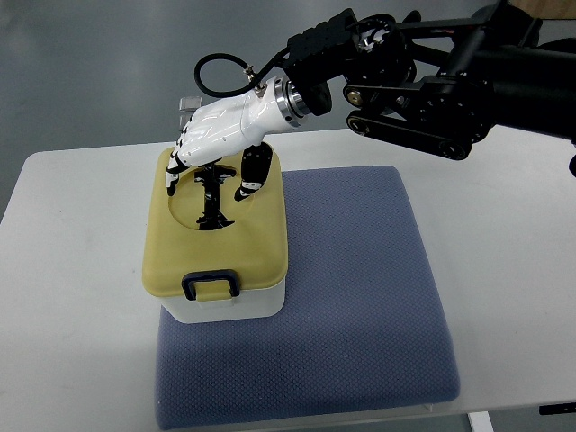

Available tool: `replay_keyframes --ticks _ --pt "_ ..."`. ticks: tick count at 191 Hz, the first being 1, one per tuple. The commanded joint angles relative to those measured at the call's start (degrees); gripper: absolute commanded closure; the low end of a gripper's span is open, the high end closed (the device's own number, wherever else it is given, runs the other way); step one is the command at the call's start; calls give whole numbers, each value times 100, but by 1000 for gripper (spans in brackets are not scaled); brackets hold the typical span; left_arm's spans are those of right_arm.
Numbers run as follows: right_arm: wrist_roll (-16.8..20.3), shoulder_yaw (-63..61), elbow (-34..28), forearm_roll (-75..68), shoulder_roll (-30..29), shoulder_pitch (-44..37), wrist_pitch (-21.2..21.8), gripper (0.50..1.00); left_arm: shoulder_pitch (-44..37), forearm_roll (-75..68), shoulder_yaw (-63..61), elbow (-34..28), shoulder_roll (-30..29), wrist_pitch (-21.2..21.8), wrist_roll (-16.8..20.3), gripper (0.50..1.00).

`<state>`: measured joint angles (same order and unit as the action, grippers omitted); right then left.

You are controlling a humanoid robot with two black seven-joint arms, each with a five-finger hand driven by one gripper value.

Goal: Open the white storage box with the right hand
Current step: 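Close the right hand fingers around the black lid handle, then lift the yellow lid up off the white box with the right hand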

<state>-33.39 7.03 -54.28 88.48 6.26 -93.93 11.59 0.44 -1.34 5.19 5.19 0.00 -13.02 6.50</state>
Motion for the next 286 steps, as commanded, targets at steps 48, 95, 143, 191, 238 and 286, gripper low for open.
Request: replay_keyframes --ticks 48,95,143,191,238,286 --pt "-1 141 181 55 -230 6 -359 773 0 3 0 0 0 1 0 500" --pt "-27 159 181 64 -230 -3 -332 830 0 -6 0 0 0 1 0 500" --pt "-63 246 181 64 -221 -20 -341 922 0 -6 0 0 0 1 0 500" --pt "-71 264 190 64 -213 -20 -359 1000 0 -6 0 0 0 1 0 500" --pt "-80 229 181 38 -151 -143 -570 1000 0 3 0 0 0 1 0 500" --pt "-161 159 164 -24 86 -389 -842 1000 0 2 0 0 0 1 0 500"
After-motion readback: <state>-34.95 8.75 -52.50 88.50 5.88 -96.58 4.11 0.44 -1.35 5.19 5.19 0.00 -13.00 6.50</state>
